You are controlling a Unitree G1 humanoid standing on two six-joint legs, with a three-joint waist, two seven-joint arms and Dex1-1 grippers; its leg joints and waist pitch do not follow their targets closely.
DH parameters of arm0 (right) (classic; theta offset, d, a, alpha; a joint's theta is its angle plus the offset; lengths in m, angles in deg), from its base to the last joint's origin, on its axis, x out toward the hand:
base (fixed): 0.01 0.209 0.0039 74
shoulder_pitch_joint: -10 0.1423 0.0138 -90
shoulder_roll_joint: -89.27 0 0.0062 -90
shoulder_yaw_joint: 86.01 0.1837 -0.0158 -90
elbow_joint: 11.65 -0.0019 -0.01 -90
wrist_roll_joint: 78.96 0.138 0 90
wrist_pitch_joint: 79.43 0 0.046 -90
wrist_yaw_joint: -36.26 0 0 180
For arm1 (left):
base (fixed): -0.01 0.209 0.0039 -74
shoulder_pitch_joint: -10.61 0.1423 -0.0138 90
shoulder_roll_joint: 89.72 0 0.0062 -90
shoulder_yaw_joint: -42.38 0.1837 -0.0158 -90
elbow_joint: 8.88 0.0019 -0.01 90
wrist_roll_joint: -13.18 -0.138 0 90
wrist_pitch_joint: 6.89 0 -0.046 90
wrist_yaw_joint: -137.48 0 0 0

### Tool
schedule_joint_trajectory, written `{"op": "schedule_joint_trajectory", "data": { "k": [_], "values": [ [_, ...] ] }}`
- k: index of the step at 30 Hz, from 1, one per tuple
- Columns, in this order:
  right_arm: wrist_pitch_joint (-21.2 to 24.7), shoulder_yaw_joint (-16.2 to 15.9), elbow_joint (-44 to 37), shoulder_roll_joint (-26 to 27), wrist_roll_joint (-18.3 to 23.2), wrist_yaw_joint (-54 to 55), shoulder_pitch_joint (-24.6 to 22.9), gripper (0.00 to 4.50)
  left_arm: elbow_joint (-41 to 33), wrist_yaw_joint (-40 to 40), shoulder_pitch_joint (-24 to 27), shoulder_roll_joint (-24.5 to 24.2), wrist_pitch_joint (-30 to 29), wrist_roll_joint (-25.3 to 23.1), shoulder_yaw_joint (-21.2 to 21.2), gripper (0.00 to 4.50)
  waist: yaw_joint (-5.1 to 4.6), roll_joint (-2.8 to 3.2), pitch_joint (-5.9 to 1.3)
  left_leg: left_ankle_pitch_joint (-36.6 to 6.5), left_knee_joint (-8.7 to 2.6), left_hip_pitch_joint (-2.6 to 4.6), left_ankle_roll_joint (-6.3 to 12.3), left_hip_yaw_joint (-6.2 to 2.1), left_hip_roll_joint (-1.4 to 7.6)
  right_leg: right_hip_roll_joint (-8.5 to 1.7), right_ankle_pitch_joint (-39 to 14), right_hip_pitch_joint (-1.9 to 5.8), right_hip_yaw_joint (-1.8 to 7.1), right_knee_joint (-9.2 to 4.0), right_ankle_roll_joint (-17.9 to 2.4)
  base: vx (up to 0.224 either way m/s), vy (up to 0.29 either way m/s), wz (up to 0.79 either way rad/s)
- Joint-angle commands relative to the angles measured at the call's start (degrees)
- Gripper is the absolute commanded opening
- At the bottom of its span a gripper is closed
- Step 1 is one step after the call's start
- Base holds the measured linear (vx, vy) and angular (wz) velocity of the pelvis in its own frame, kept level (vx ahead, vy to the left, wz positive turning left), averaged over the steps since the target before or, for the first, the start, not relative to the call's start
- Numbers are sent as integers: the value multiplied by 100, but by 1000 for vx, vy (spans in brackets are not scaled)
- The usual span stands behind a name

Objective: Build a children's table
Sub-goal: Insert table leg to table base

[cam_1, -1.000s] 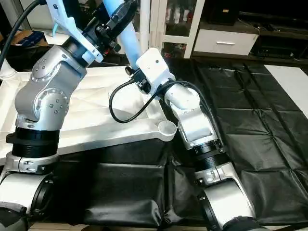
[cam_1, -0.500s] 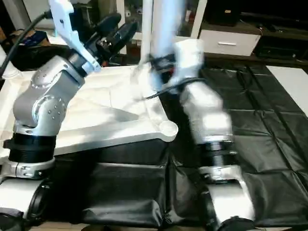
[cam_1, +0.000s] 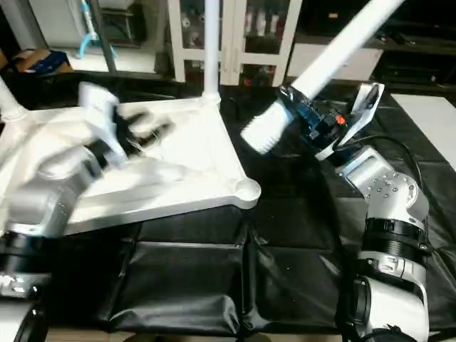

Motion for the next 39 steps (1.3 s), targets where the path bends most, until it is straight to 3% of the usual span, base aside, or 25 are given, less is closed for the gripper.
{"op": "schedule_joint_trajectory", "data": {
  "k": [1, 2, 5, 7, 8, 9, 10, 11, 12, 13, 15, 16, 18, 21, 23, 25, 26, 27, 29, 31, 33, 35, 36, 38, 39],
  "values": [
    [108, 115, -126, -119, 184, -91, 50, 186, -103, -63, 43, -80, -34, -93, 87, 331, 23, 18, -510, -1027, -440, 211, 23, -133, 238, -263, -1427, 291, 89, -386, -1306, 0, 0, 0],
    [136, 85, -113, -171, 171, -138, 23, 186, -168, -165, 173, -143, -31, -141, 229, 331, 22, -21, -507, -1033, -447, 202, 22, -134, 242, -265, -1470, 295, 87, -389, -1282, 0, 0, 0],
    [172, 39, -136, -198, 153, -210, -17, 186, -221, -267, 299, -264, 136, -365, 434, 331, 38, -29, -505, -947, -448, 192, 34, -138, 248, -281, -1584, 288, 95, -393, -1179, 0, 0, 0],
    [-431, -335, -141, -190, -509, -71, -54, 186, -213, -457, 400, -401, 295, -581, 624, 331, 44, -49, -504, -951, -450, 186, 10, -139, 257, -291, -1710, 260, 92, -402, -1104, 0, 0, 0],
    [-1071, -617, -20, -143, -1144, 312, -25, 186, -188, -597, 465, -473, 502, -719, 733, 331, 43, -84, -499, -929, -449, 179, -25, -141, 267, -303, -1785, 238, 86, -409, -1056, 0, 0, 0],
    [-1443, -830, 103, -105, -1554, 640, 6, 186, -205, -798, 533, -513, 541, -698, 795, 331, 16, -79, -489, -923, -461, 168, -154, -145, 248, -316, -1971, 235, 93, -396, -985, 0, 0, 0],
    [-1602, -889, 130, -74, -1662, 696, 5, 186, -219, -862, 559, -517, 566, -679, 810, 331, 16, -79, -489, -923, -461, 168, -154, -145, 248, -316, -1971, 235, 93, -396, -985, 0, 0, 0],
    [-2100, -1058, 207, 43, -1959, 834, -5, 186, -263, -1064, 643, -517, 684, -614, 851, 331, -24, -88, -477, -1136, -460, 185, -197, -132, 244, -312, -2150, 204, 107, -427, -974, 0, 0, 0],
    [-2087, -1009, 220, 149, -1839, 808, -22, 186, -261, -1137, 671, -477, 757, -573, 868, 331, -44, -179, -484, -1163, -462, 182, -174, -121, 248, -309, -2170, 206, 107, -437, -957, 0, 0, 0],
    [-2087, -1009, 220, 149, -1839, 808, -22, 186, -261, -1137, 671, -477, 757, -573, 868, 331, -38, -151, -495, -1166, -461, 183, -146, -133, 247, -317, -2109, 225, 116, -407, -971, 0, 0, 0],
    [-2247, -1219, 440, 184, -1889, 392, -193, 186, -143, -1506, 688, -469, 1029, -593, 1084, 331, -42, -174, -484, -1171, -475, 199, -32, -126, 270, -296, -1907, 215, 116, -415, -1016, 0, 0, 0],
    [-2362, -1313, 559, 149, -1986, 285, -246, 186, -109, -1634, 692, -490, 1089, -630, 1186, 331, -30, -140, -481, -1151, -476, 214, -6, -120, 275, -293, -1796, 202, 123, -408, -1057, 0, 0, 0],
    [-2531, -1382, 692, 109, -2087, 155, -309, 186, -76, -1868, 693, -506, 1138, -651, 1347, 331, -31, -167, -491, -1095, -484, 196, 5, -120, 272, -291, -1657, 230, 118, -384, -1098, 0, 0, 0],
    [-2828, -1297, 838, 101, -2151, 131, -353, 186, 82, -2061, 634, -415, 1218, -701, 1507, 331, -25, -153, -496, -1008, -477, 196, 43, -109, 271, -298, -1515, 238, 130, -373, -1134, 0, 0, 0],
    [-3064, -1199, 884, 98, -2223, 290, -368, 186, 310, -2173, 531, -280, 1233, -757, 1606, 331, -33, -175, -494, -1008, -472, 191, 50, -96, 267, -296, -1510, 239, 134, -379, -1149, 0, 0, 0],
    [-3153, -1175, 851, 77, -2273, 368, -392, 186, 421, -2217, 480, -255, 1263, -870, 1719, 331, -42, -137, -495, -1038, -476, 184, 38, -107, 260, -296, -1548, 252, 133, -383, -1142, 0, 0, 0],
    [-3350, -1153, 654, 62, -2359, 443, -494, 186, 739, -2274, 349, -170, 1386, -1104, 1902, 331, -51, -88, -484, -1155, -477, 196, 26, -110, 253, -289, -1657, 240, 135, -423, -1106, 0, 0, 0],
    [-3388, -1153, 583, 58, -2379, 462, -527, 186, 828, -2262, 308, -151, 1412, -1174, 1948, 331, -62, -128, -496, -1216, -469, 204, 13, -109, 256, -290, -1679, 250, 136, -417, -1085, 0, 0, 0],
    [-3393, -1160, 437, 58, -2347, 476, -591, 186, 1008, -2205, 232, -129, 1542, -1314, 2009, 331, -59, -74, -490, -1256, -484, 198, 4, -128, 260, -289, -1686, 261, 136, -426, -1062, 0, 0, 0],
    [-3395, -1193, 217, 42, -2331, 469, -686, 186, 1218, -2156, 137, -90, 1589, -1390, 2032, 331, -72, -93, -500, -1248, -487, 198, 8, -131, 264, -283, -1607, 262, 125, -414, -1103, 0, 0, 0],
    [-3279, -1205, -216, 56, -2264, 479, -835, 186, 1628, -1990, -46, -59, 1716, -1566, 2061, 331, -80, 5, -505, -1333, -485, 205, 15, -133, 239, -254, -1442, 276, 127, -422, -1110, 0, 0, 0],
    [-3215, -1270, -456, 77, -2262, 479, -933, 186, 1882, -1957, -134, -71, 1838, -1706, 2109, 331, -96, -16, -508, -1328, -493, 192, 49, -142, 243, -253, -1403, 294, 118, -427, -1135, 0, 0, 0],
    [-3258, -1326, -523, 85, -2284, 476, -977, 186, 1985, -2015, -159, -68, 1869, -1730, 2119, 331, -83, 52, -508, -1347, -483, 197, 56, -150, 245, -279, -1468, 289, 122, -421, -1192, 0, 0, 0],
    [-3287, -1399, -630, 110, -2291, 494, -1045, 186, 2145, -2113, -193, -63, 1935, -1778, 2142, 331, -95, 43, -506, -1373, -482, 193, 58, -146, 246, -274, -1497, 288, 118, -433, -1213, 0, 0, 0],
    [-3281, -1421, -702, 129, -2284, 524, -1080, 186, 2224, -2135, -213, -52, 1939, -1797, 2136, 313, -83, 77, -507, -1396, -486, 204, 55, -149, 250, -275, -1521, 281, 120, -443, -1215, 0, 0, 0]
  ]
}}
